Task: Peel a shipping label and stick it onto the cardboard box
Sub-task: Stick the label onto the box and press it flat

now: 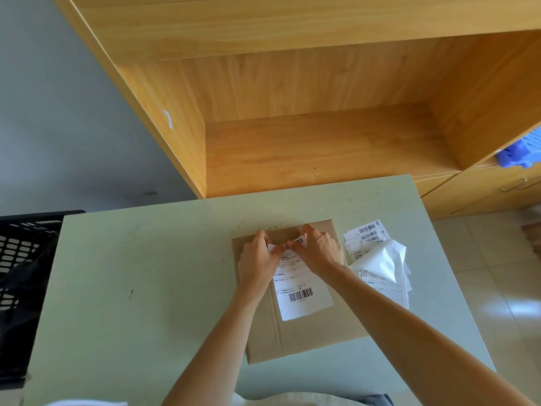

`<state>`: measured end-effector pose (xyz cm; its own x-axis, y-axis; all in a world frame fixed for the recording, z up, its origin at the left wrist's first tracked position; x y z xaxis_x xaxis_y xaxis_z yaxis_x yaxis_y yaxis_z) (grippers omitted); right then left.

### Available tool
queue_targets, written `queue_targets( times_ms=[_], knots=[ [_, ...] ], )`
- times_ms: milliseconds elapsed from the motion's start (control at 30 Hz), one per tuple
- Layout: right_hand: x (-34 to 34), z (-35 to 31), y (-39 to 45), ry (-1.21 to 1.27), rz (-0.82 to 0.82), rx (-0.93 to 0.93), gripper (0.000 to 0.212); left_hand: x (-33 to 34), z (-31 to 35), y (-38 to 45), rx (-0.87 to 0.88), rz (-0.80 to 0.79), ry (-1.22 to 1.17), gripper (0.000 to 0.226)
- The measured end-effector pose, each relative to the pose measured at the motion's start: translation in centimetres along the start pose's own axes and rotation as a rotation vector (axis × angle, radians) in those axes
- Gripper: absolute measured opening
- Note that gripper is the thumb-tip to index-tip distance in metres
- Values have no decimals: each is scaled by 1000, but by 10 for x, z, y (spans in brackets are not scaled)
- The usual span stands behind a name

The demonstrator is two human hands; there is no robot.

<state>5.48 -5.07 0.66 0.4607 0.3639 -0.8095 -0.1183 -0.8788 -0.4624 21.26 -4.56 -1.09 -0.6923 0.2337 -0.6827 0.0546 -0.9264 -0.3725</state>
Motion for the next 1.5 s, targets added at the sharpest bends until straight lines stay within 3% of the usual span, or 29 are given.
queue_targets(
  times_ms=[700, 1000, 1100, 1200, 1300, 1400, 1500],
  knots=[
    [-4, 31, 16, -29, -8, 105, 49, -7, -7, 1, 60, 93, 134, 38],
    [-7, 49, 17, -12, 25, 137, 47, -11, -18, 0, 81, 94, 59, 32],
    [-13, 46, 9, 9, 85, 124, 40, -18, -19, -5, 127, 175, 85, 26],
    [-17, 34, 0, 61, 264, -22, 30, -20, -14, -15, 205, 313, 137, 16],
    [-8, 23, -4, 60, 330, -114, 43, -13, -8, -25, 264, 367, 196, 13],
    [4, 16, -4, 42, 317, -95, 64, 0, -4, -27, 270, 364, 244, 24],
    [14, 10, -5, 63, 290, -51, 70, 9, -1, -25, 231, 362, 229, 31]
  ],
)
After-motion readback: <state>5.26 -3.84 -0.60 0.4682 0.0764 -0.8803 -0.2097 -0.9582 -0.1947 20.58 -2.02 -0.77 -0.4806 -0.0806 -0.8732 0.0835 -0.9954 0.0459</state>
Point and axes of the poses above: each hand's wrist, its own y-axis towards the middle knuckle, its own x-axis out of the palm, z = x × y, the point moved 6 cm from there along y, towards the middle knuckle, and after that the axes turned 4 degrees about -z, right-handed, at the moved point
